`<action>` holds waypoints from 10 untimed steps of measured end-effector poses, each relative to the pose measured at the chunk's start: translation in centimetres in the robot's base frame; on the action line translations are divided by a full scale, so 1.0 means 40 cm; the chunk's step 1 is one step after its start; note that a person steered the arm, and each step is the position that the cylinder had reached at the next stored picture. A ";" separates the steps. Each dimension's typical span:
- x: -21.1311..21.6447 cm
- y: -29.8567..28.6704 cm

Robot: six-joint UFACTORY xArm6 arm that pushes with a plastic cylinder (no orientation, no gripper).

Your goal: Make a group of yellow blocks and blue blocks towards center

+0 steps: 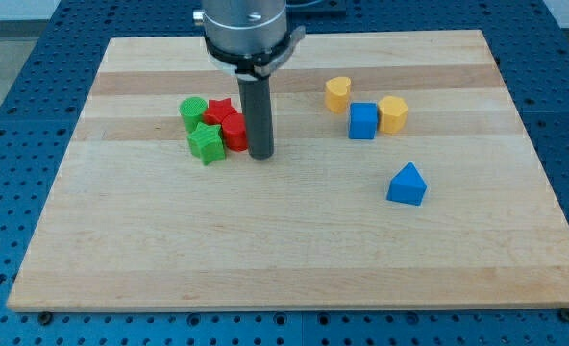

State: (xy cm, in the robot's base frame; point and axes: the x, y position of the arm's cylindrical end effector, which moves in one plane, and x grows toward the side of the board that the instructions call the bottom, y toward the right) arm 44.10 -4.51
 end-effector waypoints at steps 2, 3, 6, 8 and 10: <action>0.194 0.092; 0.235 0.270; 0.146 0.477; 0.100 0.420; 0.072 0.372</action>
State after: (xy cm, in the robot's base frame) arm 46.99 10.38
